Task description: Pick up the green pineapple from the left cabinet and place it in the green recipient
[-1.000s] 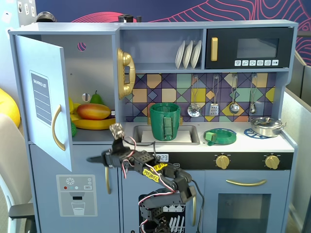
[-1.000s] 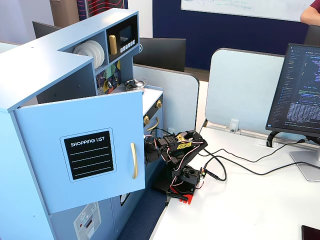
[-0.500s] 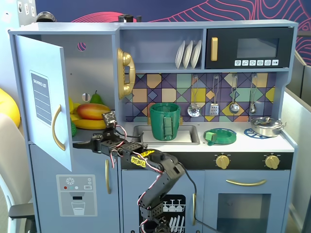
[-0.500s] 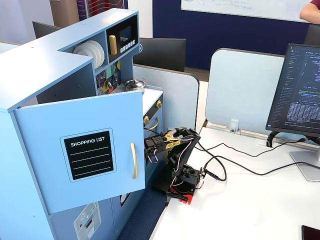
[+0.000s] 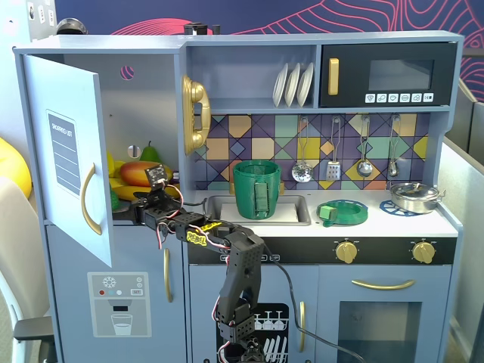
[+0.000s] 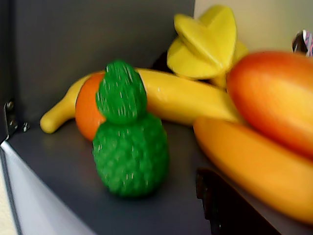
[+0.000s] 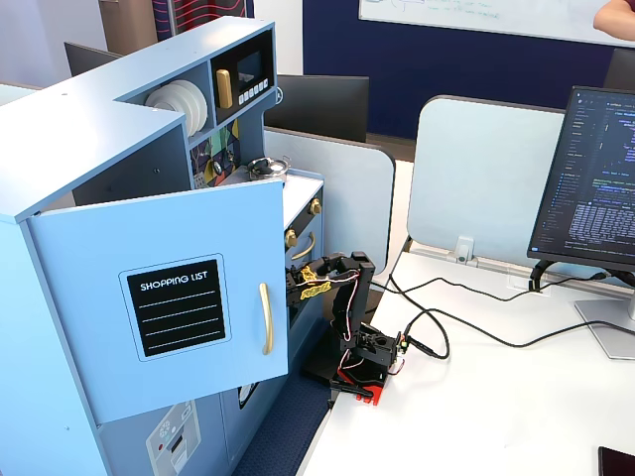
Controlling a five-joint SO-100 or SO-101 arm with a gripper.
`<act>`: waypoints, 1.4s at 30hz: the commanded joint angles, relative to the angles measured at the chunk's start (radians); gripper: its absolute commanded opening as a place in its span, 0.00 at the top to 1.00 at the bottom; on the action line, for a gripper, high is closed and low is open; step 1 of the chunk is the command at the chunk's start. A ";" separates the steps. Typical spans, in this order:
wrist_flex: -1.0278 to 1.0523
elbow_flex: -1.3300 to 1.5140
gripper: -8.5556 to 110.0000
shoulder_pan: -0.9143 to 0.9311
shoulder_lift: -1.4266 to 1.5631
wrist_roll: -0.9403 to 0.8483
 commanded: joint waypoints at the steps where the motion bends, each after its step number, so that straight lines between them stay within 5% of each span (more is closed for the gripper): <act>1: -0.048 -0.133 0.45 0.015 -0.041 -0.032; 42: 0.120 -0.770 0.49 -0.037 -0.600 -0.015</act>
